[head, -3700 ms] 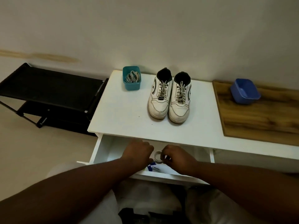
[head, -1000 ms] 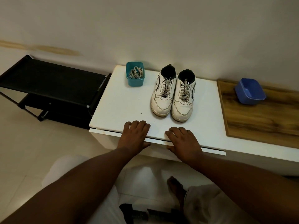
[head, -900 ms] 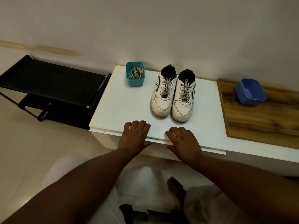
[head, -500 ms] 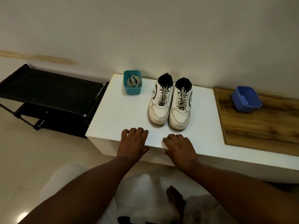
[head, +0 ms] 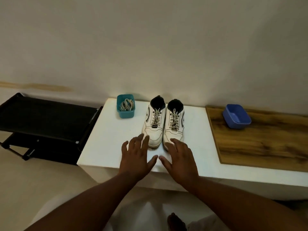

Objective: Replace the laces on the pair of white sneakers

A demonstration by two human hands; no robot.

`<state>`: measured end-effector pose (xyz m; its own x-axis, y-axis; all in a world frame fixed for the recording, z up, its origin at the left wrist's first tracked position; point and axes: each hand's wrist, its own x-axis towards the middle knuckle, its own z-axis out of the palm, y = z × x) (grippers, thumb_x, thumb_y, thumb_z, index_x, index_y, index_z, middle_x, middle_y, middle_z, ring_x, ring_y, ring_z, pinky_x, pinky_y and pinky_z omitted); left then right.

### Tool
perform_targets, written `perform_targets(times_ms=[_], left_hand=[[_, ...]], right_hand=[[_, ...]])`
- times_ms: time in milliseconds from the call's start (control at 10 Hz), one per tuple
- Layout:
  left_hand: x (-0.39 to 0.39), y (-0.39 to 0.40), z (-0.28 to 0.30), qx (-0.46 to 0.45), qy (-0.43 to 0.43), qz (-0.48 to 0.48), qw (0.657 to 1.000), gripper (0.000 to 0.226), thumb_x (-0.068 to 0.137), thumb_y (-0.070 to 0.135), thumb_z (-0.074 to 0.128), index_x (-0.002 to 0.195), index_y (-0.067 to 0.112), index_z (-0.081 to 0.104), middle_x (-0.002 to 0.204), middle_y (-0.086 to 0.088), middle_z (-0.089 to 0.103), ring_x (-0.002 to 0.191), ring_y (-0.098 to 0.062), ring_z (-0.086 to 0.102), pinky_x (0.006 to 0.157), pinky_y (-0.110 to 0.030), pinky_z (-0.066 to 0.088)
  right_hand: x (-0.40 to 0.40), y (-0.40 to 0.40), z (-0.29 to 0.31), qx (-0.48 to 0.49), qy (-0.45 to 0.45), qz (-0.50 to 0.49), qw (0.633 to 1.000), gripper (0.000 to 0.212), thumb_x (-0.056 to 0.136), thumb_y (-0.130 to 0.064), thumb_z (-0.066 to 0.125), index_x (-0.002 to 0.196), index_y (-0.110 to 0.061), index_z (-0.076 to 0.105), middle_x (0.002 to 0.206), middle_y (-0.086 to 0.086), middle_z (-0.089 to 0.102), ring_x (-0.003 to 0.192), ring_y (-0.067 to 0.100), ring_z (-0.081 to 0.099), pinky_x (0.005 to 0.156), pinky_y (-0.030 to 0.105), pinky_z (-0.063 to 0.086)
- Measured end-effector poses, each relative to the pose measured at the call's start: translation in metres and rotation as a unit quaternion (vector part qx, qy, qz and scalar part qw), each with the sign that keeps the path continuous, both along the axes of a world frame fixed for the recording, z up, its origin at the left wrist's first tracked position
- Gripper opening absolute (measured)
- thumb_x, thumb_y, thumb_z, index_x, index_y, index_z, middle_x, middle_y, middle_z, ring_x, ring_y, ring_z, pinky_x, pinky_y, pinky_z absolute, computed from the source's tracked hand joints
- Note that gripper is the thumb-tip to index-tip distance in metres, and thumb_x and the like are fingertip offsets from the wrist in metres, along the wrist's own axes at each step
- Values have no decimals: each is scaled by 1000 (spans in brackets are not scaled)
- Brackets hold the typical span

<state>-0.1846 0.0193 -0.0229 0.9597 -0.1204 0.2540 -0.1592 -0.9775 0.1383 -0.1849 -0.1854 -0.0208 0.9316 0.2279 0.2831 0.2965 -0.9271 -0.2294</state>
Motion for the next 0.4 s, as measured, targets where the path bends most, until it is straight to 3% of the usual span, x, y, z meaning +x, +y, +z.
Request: perform_targets(times_ms=[100,200,300,400], left_hand=[[30,-23,17,-53,-22,17,998,85,93,68,44,161,20,24,167,-10,23,149,-30,30,117,-56,29],[63,-41,23,-50,31,36,998,88,97,68,36,164,23,2,172,-10,-2,155,-33,14,122,-56,19],[84,-51,11,-47,99,31,993,84,99,66,32,163,28,-7,171,-9,-12,157,-34,7,124,-53,19],[86,-52,-1,-46,98,13,994,76,99,64,30,163,31,7,172,-8,4,154,-34,18,121,-50,26]], right_hand=[[24,-6,17,46,-17,-57,997,71,96,-66,52,153,-25,41,162,6,35,146,25,36,115,40,38],[53,-13,21,34,28,-84,996,79,97,-72,39,161,-29,23,170,7,15,153,28,24,120,45,34],[72,-20,12,17,67,-80,994,82,95,-77,29,162,-32,16,171,8,10,154,31,23,119,47,36],[76,-19,0,27,102,-77,991,76,97,-75,28,161,-35,22,171,4,14,152,26,29,119,42,36]])
